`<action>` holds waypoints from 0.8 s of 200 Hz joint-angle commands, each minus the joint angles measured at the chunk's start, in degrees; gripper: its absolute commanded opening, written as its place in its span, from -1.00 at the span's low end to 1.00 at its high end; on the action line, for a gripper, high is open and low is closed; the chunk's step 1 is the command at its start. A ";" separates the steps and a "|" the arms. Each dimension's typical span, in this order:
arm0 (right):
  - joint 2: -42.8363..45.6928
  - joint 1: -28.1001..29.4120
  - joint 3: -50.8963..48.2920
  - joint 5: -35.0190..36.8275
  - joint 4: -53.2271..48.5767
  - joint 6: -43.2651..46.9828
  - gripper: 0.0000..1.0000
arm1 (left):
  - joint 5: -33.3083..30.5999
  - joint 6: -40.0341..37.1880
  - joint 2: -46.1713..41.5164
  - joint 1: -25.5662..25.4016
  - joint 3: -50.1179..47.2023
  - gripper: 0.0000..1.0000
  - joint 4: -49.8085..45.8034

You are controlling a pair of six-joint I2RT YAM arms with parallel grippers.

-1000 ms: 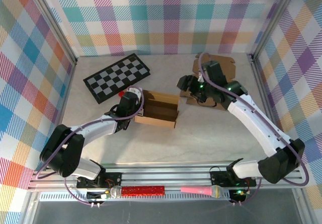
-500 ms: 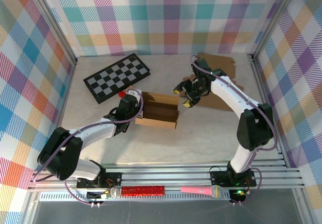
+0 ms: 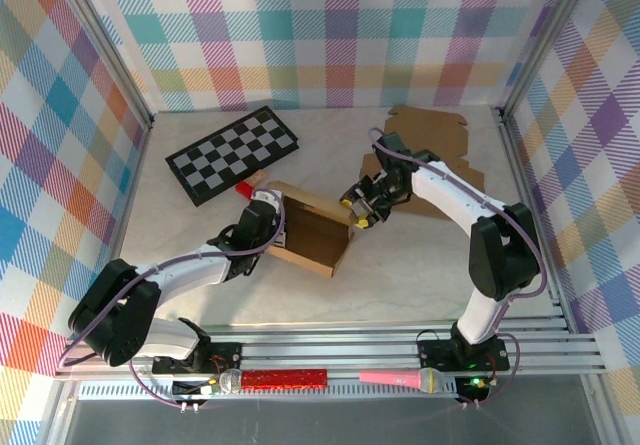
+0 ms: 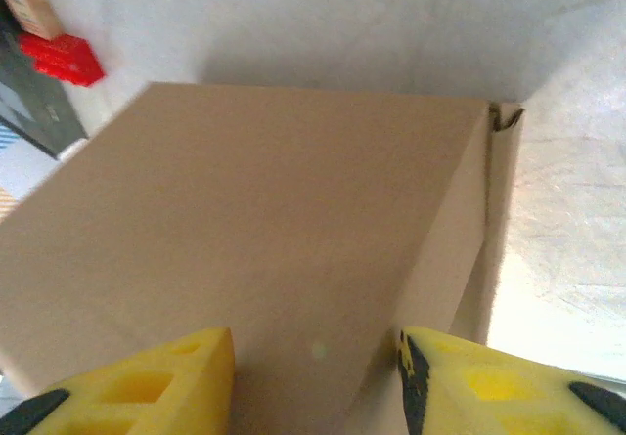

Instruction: Fold the paper box

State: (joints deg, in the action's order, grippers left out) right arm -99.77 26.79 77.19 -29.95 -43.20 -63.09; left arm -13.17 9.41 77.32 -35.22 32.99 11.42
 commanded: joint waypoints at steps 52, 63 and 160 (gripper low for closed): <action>3.44 5.63 -6.59 -0.23 5.23 -5.40 -0.16 | -3.91 11.84 -4.14 -2.65 -5.07 -0.62 -4.49; 3.83 6.61 -6.81 1.01 5.37 -6.21 -0.16 | -3.78 12.84 -4.58 -2.74 -5.30 -0.61 -5.21; 8.25 7.40 -8.46 9.69 3.20 -7.88 -0.11 | -6.61 19.42 -17.11 -2.42 9.22 -0.14 -30.62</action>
State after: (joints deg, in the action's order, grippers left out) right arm -93.84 34.41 68.99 -22.70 -38.63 -70.11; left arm -17.72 26.57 62.65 -37.76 33.32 -7.46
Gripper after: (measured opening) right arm 0.442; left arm 0.403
